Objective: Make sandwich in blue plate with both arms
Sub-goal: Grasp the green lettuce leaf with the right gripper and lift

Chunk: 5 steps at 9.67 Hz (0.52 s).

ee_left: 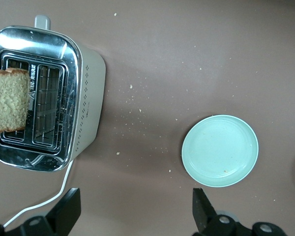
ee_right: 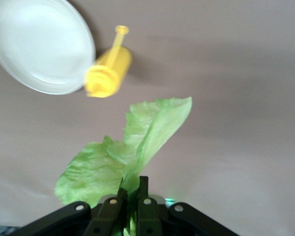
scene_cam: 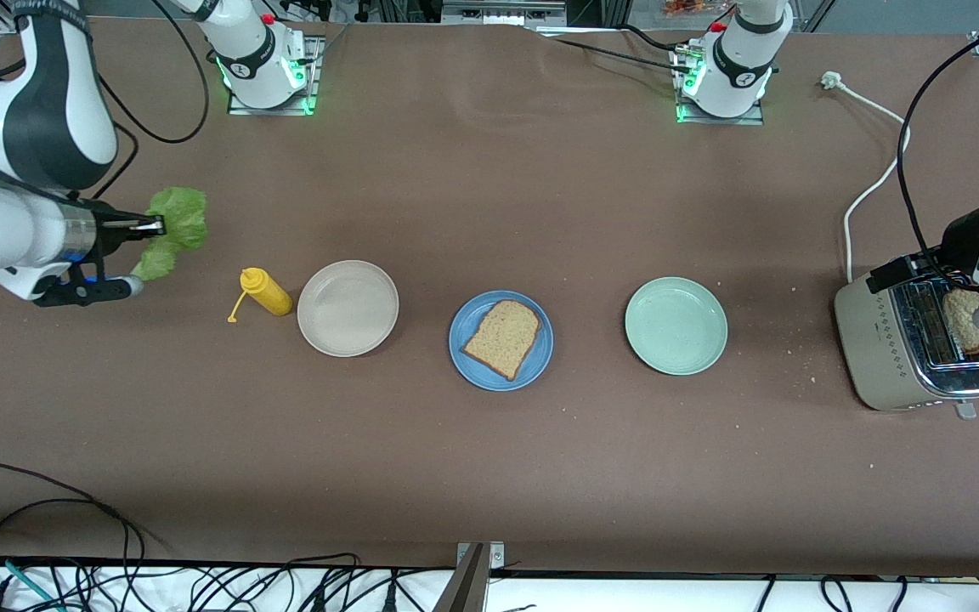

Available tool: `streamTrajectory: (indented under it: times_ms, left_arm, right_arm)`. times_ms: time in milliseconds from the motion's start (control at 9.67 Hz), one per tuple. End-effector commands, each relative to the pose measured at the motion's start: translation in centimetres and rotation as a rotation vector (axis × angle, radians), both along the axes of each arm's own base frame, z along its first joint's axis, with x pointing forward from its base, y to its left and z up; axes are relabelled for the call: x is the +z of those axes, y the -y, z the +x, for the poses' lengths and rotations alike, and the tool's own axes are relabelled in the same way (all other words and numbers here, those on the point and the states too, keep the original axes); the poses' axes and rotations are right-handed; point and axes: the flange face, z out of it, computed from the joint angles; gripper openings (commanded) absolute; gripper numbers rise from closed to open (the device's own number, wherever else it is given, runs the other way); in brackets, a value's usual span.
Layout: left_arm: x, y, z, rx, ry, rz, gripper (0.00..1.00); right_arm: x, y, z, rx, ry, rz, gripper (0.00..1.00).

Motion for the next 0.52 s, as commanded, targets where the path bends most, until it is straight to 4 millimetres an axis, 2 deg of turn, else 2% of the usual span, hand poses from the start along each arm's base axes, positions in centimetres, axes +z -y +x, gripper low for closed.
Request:
streamTrajectory:
  times_ms: [0,207,414]
  left_arm:
    - [0.2,-0.3,0.2,-0.022,-0.008,0.014,1.00]
    - [0.2,-0.4,0.2,-0.020,-0.008,0.014,1.00]
    - [0.3,-0.5,0.2,-0.022,-0.007,0.015,1.00]
  right_arm:
    - [0.4,-7.6,0.0,-0.167,-0.026,0.027,0.05]
    - [-0.6,-14.4,0.3,-0.293,0.045,-0.002,0.05]
    - [-3.9,-21.3,0.9,-0.410,0.117,-0.010,0.05]
